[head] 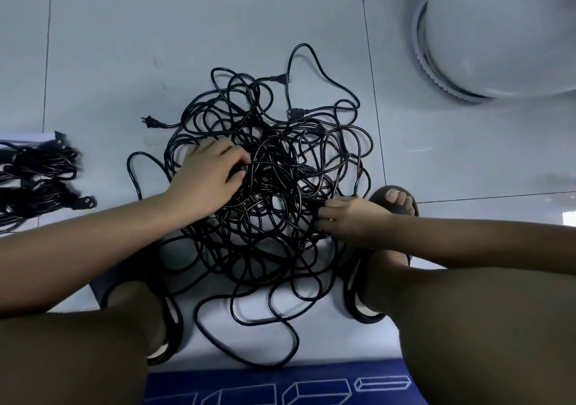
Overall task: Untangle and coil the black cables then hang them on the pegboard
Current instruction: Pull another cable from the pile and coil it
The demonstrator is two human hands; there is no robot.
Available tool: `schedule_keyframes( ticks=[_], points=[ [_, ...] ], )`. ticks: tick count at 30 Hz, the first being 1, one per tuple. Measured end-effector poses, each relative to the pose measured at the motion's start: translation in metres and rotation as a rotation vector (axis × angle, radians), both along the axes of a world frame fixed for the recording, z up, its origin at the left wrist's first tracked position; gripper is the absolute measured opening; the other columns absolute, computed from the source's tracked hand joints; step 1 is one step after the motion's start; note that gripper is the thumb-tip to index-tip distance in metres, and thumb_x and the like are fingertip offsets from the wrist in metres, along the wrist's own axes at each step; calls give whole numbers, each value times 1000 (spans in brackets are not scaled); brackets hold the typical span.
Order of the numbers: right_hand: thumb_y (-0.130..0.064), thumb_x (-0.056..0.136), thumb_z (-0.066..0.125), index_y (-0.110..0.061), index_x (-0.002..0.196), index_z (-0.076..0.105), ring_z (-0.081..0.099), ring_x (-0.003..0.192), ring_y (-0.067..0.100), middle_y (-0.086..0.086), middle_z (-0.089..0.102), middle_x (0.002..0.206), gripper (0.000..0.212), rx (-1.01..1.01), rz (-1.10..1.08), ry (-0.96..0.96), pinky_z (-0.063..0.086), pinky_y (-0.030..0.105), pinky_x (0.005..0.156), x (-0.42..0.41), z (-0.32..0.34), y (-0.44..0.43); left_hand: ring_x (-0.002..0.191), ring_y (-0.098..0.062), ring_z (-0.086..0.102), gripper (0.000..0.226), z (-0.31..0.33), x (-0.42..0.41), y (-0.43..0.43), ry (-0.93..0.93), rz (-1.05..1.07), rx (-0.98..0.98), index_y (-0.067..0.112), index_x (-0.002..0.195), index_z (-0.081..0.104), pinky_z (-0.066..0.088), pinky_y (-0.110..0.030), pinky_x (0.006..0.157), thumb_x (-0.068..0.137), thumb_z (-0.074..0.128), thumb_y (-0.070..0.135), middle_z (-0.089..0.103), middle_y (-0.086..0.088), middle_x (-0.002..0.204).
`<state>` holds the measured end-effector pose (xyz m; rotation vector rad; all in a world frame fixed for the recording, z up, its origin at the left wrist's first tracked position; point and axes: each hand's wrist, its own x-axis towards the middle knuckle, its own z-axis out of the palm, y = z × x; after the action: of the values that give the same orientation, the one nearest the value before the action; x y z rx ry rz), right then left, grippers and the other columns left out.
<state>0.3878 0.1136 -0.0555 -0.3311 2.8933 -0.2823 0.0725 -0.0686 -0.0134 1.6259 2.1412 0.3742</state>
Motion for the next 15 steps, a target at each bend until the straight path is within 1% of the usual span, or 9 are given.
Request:
schedule_keyframes(
  ticks=[3,6,8,11,13,15],
  points=[
    [-15,86,67,-20,95,68,51,98,26,0,62,98,11,107,115,-19,52,38,81,-6,-4,-2,123,-18,46,20,2,9,0,7,-98,22,29,123,65,35,-45,108,104,61,32,57,13,121],
    [-14,83,67,-22,92,69,57,97,28,-2,62,92,12,205,152,-28,51,37,82,-11,-3,0,120,-14,45,19,3,17,-4,-17,-174,26,30,122,66,34,-40,104,104,60,32,56,16,118],
    [-8,82,68,-20,92,68,57,93,29,-1,61,90,16,185,134,8,53,37,79,-13,-1,2,119,-11,44,20,4,19,-8,-28,-212,3,33,122,66,34,-36,101,104,58,33,56,19,117],
    [-1,81,66,-18,90,63,51,90,26,1,59,89,19,130,76,91,53,36,71,-17,12,7,118,-8,45,20,10,19,-12,-57,-240,-46,36,122,65,39,-40,105,105,57,33,56,23,118],
    [0,82,65,-18,88,62,47,91,24,1,59,88,19,115,45,126,52,35,67,-21,26,9,117,-5,45,21,19,19,-10,-71,-259,-56,37,124,64,40,-40,107,104,56,35,55,25,119],
    [0,85,65,-17,90,64,47,96,24,2,62,89,17,120,39,144,54,36,67,-27,45,11,117,-3,46,23,33,18,-4,-87,-279,-56,38,127,64,41,-35,107,104,57,36,56,24,119]
  ],
)
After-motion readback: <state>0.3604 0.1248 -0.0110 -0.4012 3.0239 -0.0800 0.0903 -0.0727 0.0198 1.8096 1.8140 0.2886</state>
